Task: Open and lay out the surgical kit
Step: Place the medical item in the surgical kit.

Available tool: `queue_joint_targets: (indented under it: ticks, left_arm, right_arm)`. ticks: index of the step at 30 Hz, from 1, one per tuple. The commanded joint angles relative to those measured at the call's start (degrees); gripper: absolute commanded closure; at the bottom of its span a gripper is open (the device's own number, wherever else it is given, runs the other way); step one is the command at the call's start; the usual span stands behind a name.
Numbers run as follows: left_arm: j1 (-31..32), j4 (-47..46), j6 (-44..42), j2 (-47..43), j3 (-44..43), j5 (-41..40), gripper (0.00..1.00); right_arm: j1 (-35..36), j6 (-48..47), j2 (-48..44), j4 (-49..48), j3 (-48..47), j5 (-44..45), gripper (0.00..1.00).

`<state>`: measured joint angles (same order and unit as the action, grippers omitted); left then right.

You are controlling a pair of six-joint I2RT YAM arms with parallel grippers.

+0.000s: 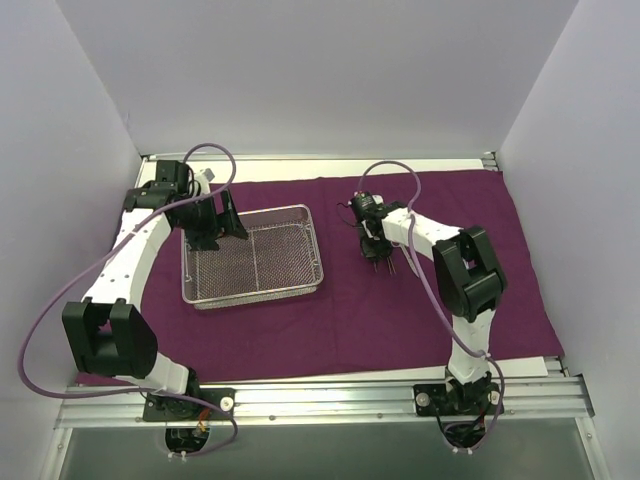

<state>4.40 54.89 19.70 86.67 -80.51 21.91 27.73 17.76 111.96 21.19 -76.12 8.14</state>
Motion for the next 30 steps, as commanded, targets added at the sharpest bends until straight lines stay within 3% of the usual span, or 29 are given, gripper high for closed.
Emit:
queue_joint_targets:
  ticks: [1, 16, 18, 24, 28, 29, 30]
  left_arm:
    - [-0.01, 0.04, -0.28, 0.51, -2.02, 1.56, 0.06]
    - [1.31, 1.45, -0.90, 2.71, -3.78, 0.86, 0.06]
    - [1.75, 1.62, -0.89, 3.67, -4.30, 0.59, 0.06]
    - [5.08, 1.36, -0.02, 7.45, -5.97, -0.90, 0.06]
    - [7.19, -0.92, 2.44, 10.53, -6.94, -1.87, 0.00]
    - [7.55, -1.54, 3.23, 11.23, -6.94, -1.87, 0.10]
    - [7.72, -2.07, 4.98, 12.45, -7.12, -2.31, 0.13]
  right_arm:
    - [-0.30, -0.27, 0.89, 0.78, -1.76, 0.91, 0.94]
    - [-0.30, -0.88, 0.46, 0.34, -1.93, 0.47, 0.77]
    - [-0.30, -1.06, -0.25, 0.34, -2.28, 0.38, 0.71]
    - [-0.30, -0.97, -4.99, 2.54, -5.61, 0.56, 0.64]
    - [-0.39, -1.15, -10.96, 5.52, -9.39, 2.75, 0.62]
    - [-0.48, -1.32, -11.93, 6.92, -10.01, 4.06, 0.61]
    - [-0.65, -1.41, -12.90, 7.63, -10.54, 4.60, 0.60]
